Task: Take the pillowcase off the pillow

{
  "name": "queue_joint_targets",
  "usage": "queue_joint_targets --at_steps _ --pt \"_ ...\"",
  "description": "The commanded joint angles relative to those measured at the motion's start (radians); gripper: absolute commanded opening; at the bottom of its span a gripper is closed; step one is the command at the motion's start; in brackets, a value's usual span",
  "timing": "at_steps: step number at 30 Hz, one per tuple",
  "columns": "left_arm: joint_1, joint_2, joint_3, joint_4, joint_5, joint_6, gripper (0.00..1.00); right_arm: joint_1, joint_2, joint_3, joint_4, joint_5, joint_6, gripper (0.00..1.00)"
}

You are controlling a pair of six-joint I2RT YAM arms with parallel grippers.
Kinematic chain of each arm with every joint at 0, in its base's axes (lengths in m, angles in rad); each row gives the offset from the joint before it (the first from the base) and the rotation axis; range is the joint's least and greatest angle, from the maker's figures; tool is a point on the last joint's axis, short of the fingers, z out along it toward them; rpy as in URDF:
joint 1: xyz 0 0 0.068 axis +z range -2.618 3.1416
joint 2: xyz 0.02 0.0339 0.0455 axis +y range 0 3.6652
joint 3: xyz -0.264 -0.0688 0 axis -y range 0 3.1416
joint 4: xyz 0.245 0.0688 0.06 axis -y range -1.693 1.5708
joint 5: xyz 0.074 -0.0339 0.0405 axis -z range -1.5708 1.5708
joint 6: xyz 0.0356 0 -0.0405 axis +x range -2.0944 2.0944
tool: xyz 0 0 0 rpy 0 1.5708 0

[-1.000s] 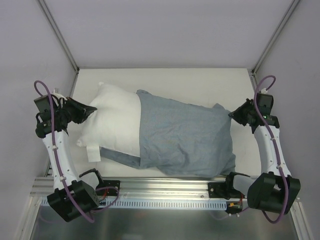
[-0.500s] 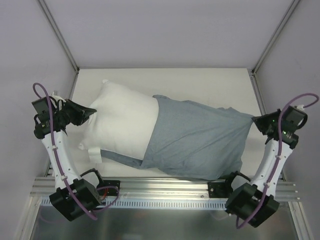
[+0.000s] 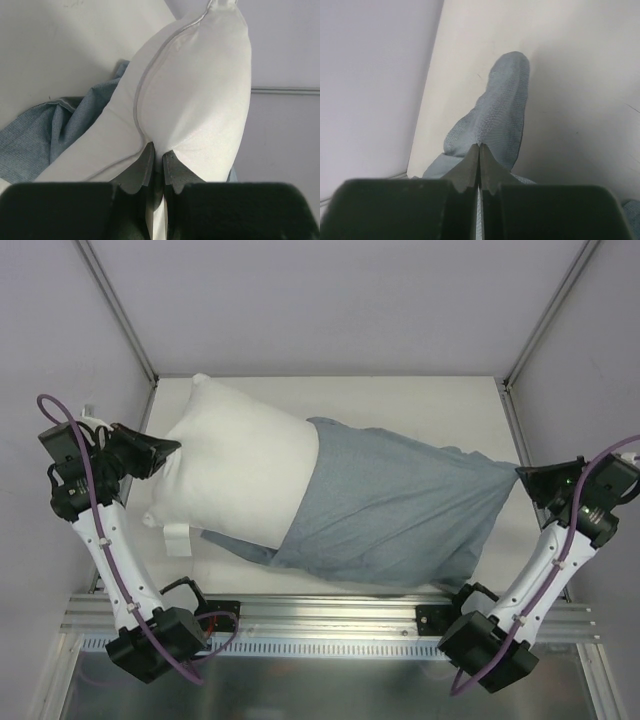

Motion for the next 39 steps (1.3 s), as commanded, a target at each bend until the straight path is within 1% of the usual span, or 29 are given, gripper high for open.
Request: queue_joint_targets --at_steps 1,3,7,8,9,10,11,12,13,14,15,16,19,21,22,23,25,26,28,29,31,32,33,35,36,38,39 --pt "0.038 -0.049 0.083 0.119 -0.079 -0.01 0.0 0.073 0.023 0.217 0.105 0.129 0.016 0.01" --pt "0.041 -0.049 0.086 0.115 -0.088 -0.032 0.0 0.086 0.07 0.315 0.064 0.149 0.005 0.01" --pt "0.054 -0.013 0.092 0.115 -0.122 -0.057 0.0 0.092 0.139 0.352 0.073 0.184 -0.038 0.01" --pt "0.055 0.0 0.095 0.115 -0.117 -0.059 0.0 0.106 0.194 0.37 0.042 0.189 -0.074 0.01" --pt "0.04 0.01 0.101 0.115 -0.114 -0.056 0.0 0.173 0.224 0.437 0.004 0.201 -0.116 0.01" --pt "0.026 0.021 0.109 0.115 -0.117 -0.047 0.0 0.224 0.244 0.47 -0.065 0.215 -0.197 0.01" --pt "0.003 0.018 0.111 0.115 -0.149 -0.039 0.0 0.277 0.254 0.493 -0.084 0.25 -0.232 0.07" --pt "-0.047 0.012 0.112 0.115 -0.174 -0.021 0.0 0.39 0.258 0.504 -0.097 0.276 -0.26 0.23" --pt "-0.074 0.0 0.111 0.115 -0.198 -0.013 0.0 0.443 0.255 0.498 -0.107 0.311 -0.279 0.44" --pt "-0.097 -0.005 0.108 0.115 -0.235 -0.005 0.0 0.484 0.248 0.487 -0.111 0.346 -0.308 0.74" --pt "-0.114 -0.009 0.105 0.113 -0.246 0.006 0.0 0.549 0.247 0.476 -0.114 0.347 -0.322 0.84" --pt "-0.126 -0.014 0.091 0.115 -0.249 0.01 0.0 0.577 0.245 0.449 -0.131 0.35 -0.332 0.9" --pt "-0.126 -0.011 0.053 0.113 -0.263 0.021 0.0 0.686 0.206 0.38 -0.14 0.385 -0.377 0.94" --pt "-0.126 -0.011 0.031 0.113 -0.268 0.02 0.0 0.748 0.164 0.288 -0.147 0.413 -0.389 0.95" --pt "-0.126 -0.01 0.013 0.113 -0.269 0.018 0.0 0.778 0.103 0.248 -0.142 0.437 -0.391 0.96" --pt "-0.126 -0.011 0.005 0.113 -0.275 0.018 0.0 0.798 0.068 0.166 -0.147 0.449 -0.389 0.96" --pt "-0.126 -0.013 -0.01 0.113 -0.297 0.02 0.0 0.853 -0.004 0.078 -0.159 0.485 -0.366 0.96" --pt "-0.124 -0.011 -0.013 0.115 -0.301 0.021 0.0 0.867 -0.081 -0.009 -0.167 0.491 -0.357 0.96" --pt "-0.126 -0.008 -0.017 0.115 -0.312 0.023 0.0 0.907 -0.162 -0.106 -0.177 0.485 -0.322 0.96" --pt "-0.126 -0.006 -0.018 0.113 -0.317 0.024 0.0 0.934 -0.234 -0.198 -0.179 0.476 -0.311 0.97" --pt "-0.126 0.001 -0.021 0.115 -0.323 0.026 0.0 0.968 -0.294 -0.283 -0.188 0.442 -0.255 0.96" --pt "-0.126 0.006 -0.024 0.113 -0.323 0.021 0.0 1.008 -0.337 -0.354 -0.19 0.431 -0.23 0.96" --pt "-0.126 0.007 -0.024 0.115 -0.323 0.02 0.0 1.029 -0.356 -0.355 -0.19 0.433 -0.202 0.96" --pt "-0.126 0.01 -0.029 0.116 -0.323 0.013 0.0 1.072 -0.385 -0.441 -0.154 0.422 -0.129 0.96" --pt "-0.127 0.012 -0.032 0.118 -0.323 0.01 0.0 1.119 -0.394 -0.464 -0.135 0.423 -0.106 0.97" --pt "-0.129 0.015 -0.032 0.121 -0.318 0.009 0.0 1.176 -0.379 -0.504 -0.066 0.445 -0.064 0.97" --pt "-0.131 0.014 -0.032 0.121 -0.318 0.012 0.0 1.241 -0.362 -0.51 -0.043 0.449 -0.055 0.97"
